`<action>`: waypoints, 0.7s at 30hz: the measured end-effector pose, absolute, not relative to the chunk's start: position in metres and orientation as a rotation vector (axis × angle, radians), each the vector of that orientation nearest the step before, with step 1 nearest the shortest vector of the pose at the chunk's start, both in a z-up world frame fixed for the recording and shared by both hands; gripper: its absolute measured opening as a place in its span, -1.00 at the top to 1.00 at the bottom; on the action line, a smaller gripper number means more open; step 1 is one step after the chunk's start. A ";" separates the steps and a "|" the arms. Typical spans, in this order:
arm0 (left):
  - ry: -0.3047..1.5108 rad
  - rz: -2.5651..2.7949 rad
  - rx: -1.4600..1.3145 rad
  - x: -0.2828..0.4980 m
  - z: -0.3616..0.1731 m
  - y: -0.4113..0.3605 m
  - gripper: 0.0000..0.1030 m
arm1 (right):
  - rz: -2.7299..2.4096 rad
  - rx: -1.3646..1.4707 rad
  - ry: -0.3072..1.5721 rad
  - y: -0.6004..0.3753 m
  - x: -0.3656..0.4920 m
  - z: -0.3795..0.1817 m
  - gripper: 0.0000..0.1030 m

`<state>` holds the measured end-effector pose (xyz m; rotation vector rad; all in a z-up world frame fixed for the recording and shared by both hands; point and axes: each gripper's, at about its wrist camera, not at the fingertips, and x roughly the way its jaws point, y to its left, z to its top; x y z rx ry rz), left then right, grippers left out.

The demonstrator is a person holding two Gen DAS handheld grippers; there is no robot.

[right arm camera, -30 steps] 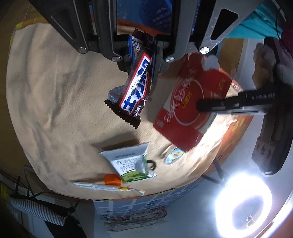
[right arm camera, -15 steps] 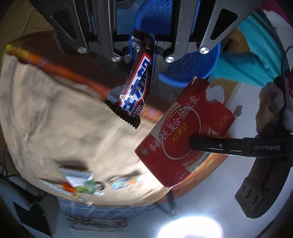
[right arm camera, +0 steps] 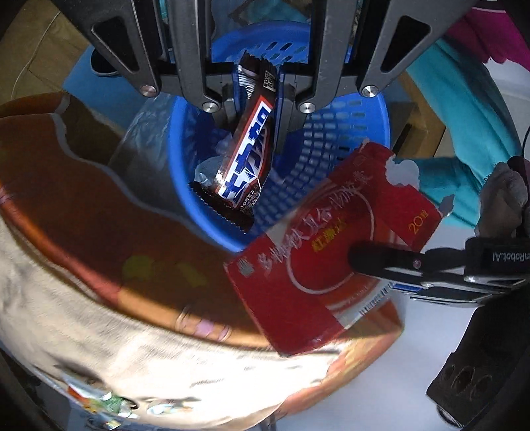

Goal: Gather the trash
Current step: 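Carry the box and wrapper over the blue basket and open both tools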

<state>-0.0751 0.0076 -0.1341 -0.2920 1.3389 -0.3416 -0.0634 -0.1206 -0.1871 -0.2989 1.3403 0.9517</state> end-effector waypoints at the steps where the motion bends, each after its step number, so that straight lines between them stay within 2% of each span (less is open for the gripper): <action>1: 1.346 -0.342 -0.286 -0.076 -0.137 0.007 0.78 | 0.955 -0.305 1.345 -0.120 -0.064 -0.190 0.73; 21: 1.511 -0.283 -0.129 -0.076 -0.204 0.003 0.77 | 0.933 -0.316 1.472 -0.098 -0.063 -0.237 0.63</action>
